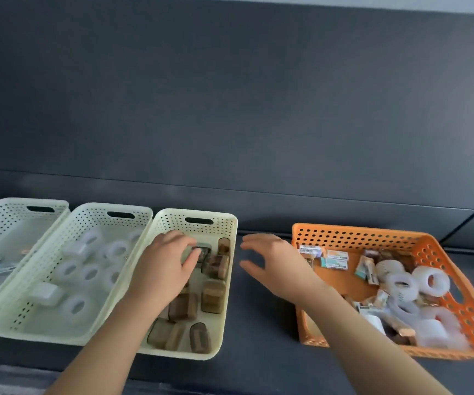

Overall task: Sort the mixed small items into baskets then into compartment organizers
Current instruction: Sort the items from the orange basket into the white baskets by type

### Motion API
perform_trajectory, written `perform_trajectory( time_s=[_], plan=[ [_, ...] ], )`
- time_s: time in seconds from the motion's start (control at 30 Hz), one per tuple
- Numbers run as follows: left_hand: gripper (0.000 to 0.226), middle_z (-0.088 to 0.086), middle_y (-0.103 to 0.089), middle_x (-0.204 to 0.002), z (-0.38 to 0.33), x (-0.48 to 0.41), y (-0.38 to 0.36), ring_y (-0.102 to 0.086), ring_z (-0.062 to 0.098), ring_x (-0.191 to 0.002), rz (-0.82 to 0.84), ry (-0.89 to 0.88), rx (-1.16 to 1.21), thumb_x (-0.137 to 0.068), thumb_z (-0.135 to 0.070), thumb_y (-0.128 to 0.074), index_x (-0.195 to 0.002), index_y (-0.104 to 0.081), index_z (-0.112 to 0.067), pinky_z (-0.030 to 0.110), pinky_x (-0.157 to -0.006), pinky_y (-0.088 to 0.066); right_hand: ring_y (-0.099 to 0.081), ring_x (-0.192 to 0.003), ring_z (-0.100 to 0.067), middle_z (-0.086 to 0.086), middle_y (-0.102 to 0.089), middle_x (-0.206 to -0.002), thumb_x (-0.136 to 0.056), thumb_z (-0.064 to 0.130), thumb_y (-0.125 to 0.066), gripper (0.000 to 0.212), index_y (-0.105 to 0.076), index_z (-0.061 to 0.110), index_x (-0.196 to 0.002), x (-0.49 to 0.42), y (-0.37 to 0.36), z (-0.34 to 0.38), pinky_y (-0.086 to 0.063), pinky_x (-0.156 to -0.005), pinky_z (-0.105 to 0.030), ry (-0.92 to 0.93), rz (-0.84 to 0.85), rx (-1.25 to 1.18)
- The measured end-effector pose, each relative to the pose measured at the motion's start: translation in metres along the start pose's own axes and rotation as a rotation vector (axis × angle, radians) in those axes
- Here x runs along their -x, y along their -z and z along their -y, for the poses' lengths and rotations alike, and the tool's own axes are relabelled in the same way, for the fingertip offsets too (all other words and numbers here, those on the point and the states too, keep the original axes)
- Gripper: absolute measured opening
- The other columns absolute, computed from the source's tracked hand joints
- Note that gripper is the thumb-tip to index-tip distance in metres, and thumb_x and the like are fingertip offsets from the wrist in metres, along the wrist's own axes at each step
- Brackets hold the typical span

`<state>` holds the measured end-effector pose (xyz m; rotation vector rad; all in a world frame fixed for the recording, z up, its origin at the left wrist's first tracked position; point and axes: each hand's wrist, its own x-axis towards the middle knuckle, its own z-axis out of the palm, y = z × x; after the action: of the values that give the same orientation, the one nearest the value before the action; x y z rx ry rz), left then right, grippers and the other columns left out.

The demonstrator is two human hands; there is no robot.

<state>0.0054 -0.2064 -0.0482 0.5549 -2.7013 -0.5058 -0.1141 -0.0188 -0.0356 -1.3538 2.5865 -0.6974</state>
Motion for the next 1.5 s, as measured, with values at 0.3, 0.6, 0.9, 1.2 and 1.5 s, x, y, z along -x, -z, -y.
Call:
perform_trajectory(
  time_s=[0.3,0.6,0.9,1.2,1.5],
  plan=[
    [0.031,-0.013,-0.063,-0.111,-0.152,-0.017,-0.049,-0.055,0.005,-0.103,0.264,-0.293,0.209,-0.092,-0.035,-0.058,-0.121,-0.063,-0.025,0.024,-0.088,-0.047,-0.061,-0.092,-0.006,0.012,-0.068,-0.107,-0.089,0.029,-0.064,0.022,-0.07,0.024,-0.109,0.108,0.097,-0.101,-0.049,-0.078,-0.017,-0.413,0.001,0.029],
    [0.035,-0.012,-0.062,-0.122,-0.234,-0.026,-0.121,-0.057,0.005,-0.108,0.78,-0.233,0.222,-0.088,-0.034,-0.065,-0.122,-0.063,-0.026,0.026,-0.096,-0.046,-0.063,-0.086,0.001,0.02,-0.066,-0.094,-0.077,0.05,-0.07,0.037,-0.07,0.029,-0.107,0.152,0.104,-0.16,-0.051,-0.08,-0.017,-0.449,0.377,-0.145],
    [0.027,-0.017,-0.065,-0.102,-0.242,-0.029,-0.142,-0.06,0.003,-0.09,0.959,-0.202,0.091,-0.083,-0.03,-0.072,-0.109,-0.069,-0.028,0.024,-0.08,-0.051,-0.064,-0.091,-0.006,0.01,-0.068,-0.1,-0.08,0.021,-0.071,0.024,-0.069,0.026,-0.103,0.149,0.099,-0.186,-0.055,-0.084,-0.025,-0.381,0.325,-0.312],
    [0.014,-0.017,-0.059,-0.101,-0.236,-0.032,-0.141,-0.054,0.004,-0.094,0.902,-0.23,0.122,-0.087,-0.026,-0.067,-0.1,-0.063,-0.03,0.024,-0.082,-0.046,-0.063,-0.075,-0.017,0.012,-0.066,-0.096,-0.089,0.014,-0.057,0.019,-0.068,0.029,-0.093,0.142,0.12,-0.209,-0.047,-0.055,-0.018,-0.38,0.002,-0.399],
    [0.03,-0.008,-0.061,-0.111,-0.207,-0.042,-0.109,-0.064,0.006,-0.094,0.72,0.019,0.376,-0.096,-0.011,-0.051,-0.118,-0.054,-0.03,0.03,-0.087,-0.054,-0.056,-0.084,0.0,0.01,-0.064,-0.106,-0.088,0.012,-0.062,0.031,-0.065,0.024,-0.116,0.109,0.108,-0.198,-0.051,-0.081,-0.019,-0.188,0.163,-0.269]
  ],
)
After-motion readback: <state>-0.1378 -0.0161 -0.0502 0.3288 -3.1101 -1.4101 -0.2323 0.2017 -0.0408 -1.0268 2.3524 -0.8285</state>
